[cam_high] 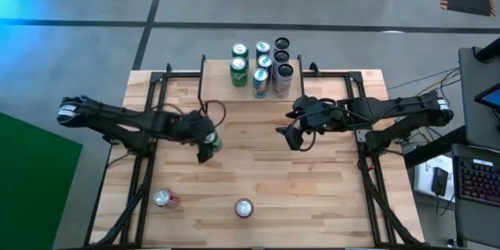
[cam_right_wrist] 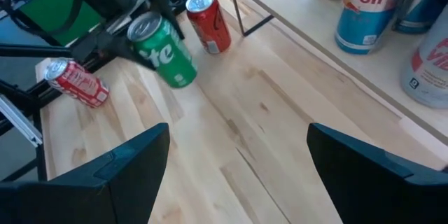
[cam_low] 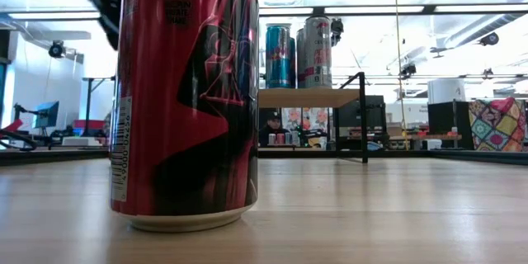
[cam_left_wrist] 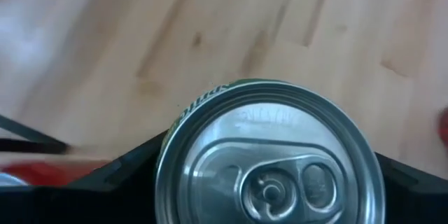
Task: Place canned beverage on shelf
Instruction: Put the green soda can on the shelf aligned with the other green soda can
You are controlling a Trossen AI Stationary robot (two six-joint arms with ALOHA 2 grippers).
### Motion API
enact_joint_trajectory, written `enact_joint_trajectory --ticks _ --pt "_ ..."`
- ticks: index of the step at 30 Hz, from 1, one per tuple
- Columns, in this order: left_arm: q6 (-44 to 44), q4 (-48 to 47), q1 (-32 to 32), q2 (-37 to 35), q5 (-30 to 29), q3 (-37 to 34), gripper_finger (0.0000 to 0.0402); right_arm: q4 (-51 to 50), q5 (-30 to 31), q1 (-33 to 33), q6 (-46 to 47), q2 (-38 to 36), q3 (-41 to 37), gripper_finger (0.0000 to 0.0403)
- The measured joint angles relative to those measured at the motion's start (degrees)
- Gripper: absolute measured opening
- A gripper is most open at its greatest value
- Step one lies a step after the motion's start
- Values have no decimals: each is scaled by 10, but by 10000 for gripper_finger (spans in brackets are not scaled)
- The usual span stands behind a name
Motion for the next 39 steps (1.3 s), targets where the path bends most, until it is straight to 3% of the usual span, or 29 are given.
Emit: enact_joint_trajectory --ticks 12,22,30,39 --pt "153 -97 125 117 40 195 308 -39 1 1 16 -6 0 327" --pt "216 -105 229 150 50 297 309 -78 34 18 22 -23 -6 327" --pt "247 -118 293 208 84 350 309 -82 44 17 16 -26 -6 327" --pt "237 -97 316 239 95 362 309 -85 45 20 23 -29 -7 327"
